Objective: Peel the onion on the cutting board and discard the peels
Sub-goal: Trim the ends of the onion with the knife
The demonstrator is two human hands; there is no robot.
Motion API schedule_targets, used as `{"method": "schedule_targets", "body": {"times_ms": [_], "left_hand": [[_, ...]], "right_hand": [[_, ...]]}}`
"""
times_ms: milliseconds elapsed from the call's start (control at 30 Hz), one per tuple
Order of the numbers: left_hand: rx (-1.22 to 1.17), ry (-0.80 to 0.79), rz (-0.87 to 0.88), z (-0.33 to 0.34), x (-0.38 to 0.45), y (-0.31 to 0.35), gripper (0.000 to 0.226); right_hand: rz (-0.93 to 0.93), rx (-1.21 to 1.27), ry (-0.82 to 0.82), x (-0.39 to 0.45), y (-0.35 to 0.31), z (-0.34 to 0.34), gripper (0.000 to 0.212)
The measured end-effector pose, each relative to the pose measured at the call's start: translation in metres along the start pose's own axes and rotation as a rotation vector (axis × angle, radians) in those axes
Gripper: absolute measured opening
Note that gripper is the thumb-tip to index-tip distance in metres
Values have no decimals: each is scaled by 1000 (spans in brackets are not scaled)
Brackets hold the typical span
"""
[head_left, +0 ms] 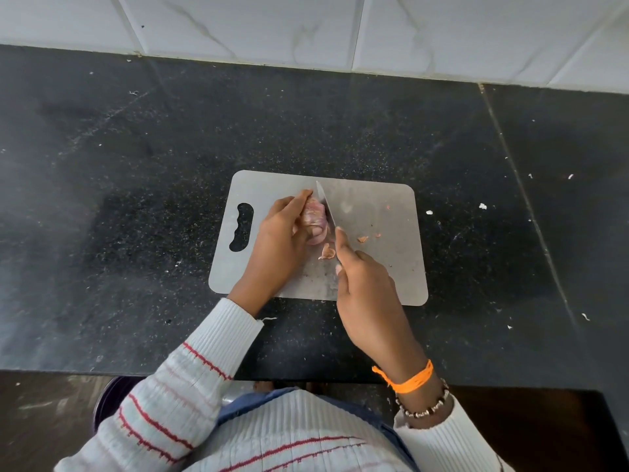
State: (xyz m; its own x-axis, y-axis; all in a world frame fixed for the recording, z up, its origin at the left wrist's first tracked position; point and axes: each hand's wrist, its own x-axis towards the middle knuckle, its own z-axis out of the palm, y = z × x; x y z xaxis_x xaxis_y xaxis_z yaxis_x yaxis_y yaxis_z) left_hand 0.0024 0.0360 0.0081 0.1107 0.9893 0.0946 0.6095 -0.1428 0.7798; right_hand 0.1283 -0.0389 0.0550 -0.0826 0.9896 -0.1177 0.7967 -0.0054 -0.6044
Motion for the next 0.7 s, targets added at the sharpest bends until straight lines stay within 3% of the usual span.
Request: {"method": "schedule_targets", "body": {"times_ms": [367, 700], "left_hand": [[18, -29, -20, -2, 5, 0, 53], [20, -42, -36, -2, 9, 1, 53]], "right_hand": [[7, -74, -52, 11, 2, 3, 58], [16, 17, 6, 10, 5, 11, 53]]}}
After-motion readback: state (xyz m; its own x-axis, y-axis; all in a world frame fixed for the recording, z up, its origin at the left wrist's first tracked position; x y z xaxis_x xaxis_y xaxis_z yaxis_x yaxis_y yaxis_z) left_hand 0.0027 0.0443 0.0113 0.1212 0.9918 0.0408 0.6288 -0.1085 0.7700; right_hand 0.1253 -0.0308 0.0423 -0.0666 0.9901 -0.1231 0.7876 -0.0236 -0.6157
